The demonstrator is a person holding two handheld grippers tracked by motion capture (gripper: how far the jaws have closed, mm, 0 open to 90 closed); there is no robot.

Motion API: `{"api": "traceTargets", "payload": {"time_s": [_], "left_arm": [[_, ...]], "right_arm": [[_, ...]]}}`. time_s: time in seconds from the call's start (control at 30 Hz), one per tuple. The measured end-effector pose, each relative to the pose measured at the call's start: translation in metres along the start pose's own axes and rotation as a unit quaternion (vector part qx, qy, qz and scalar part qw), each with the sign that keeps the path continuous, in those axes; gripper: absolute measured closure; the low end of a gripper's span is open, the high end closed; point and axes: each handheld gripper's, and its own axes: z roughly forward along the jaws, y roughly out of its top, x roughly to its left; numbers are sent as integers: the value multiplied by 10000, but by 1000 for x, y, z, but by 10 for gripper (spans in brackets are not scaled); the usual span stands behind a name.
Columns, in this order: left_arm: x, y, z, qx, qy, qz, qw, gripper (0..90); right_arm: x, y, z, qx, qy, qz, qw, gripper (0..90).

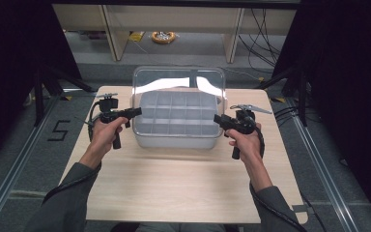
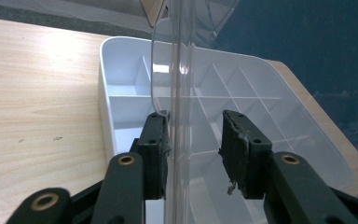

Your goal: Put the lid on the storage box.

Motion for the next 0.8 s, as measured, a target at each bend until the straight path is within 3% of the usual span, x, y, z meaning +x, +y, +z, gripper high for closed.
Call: {"api": "traceTargets", "payload": {"time_s": [0.03,0.1,0.13,0.17,0.2,0.3,0.33,0.4,0.47,0.5,0.6,0.67,0.7,0.8], "left_arm": [[2,1,1,8,14,-24,10000,609],[5,2,4,-18,56,-84,9999,606],[6,2,4,-32,86,-95,9999,605],[7,3,6,-57,121,-117,9998,603],[7,3,9,-42,146,-139,9998,601],[11,2,14,35,183,-190,9996,597],[11,1,16,41,204,-204,9996,596],[12,0,19,77,215,-216,9995,595],[12,-2,23,93,227,-216,9995,595],[12,-3,25,110,247,-198,9994,595],[12,-3,28,172,275,-200,9993,594],[13,-4,28,209,315,-163,9992,593],[12,-5,29,185,307,-210,9991,593],[13,-4,28,200,332,-213,9990,592]], "right_arm": [[-1,1,3,-27,2,-110,9999,618],[2,3,7,7,-70,-58,10000,617],[5,4,8,72,-12,123,9999,615],[2,5,11,21,-34,-83,10000,614],[5,5,12,78,-50,106,9999,611],[0,5,20,45,-139,-98,9998,606],[3,5,20,107,-123,135,9998,605],[-2,3,23,82,-120,11,9999,602],[-2,2,25,147,-143,218,9996,600],[-5,1,26,111,-179,112,9997,599],[-5,-1,28,195,-157,362,9990,597],[-8,-3,30,193,-188,353,9990,593],[-11,-4,32,171,-215,235,9993,592],[-12,-5,33,176,-189,266,9993,590]]}}
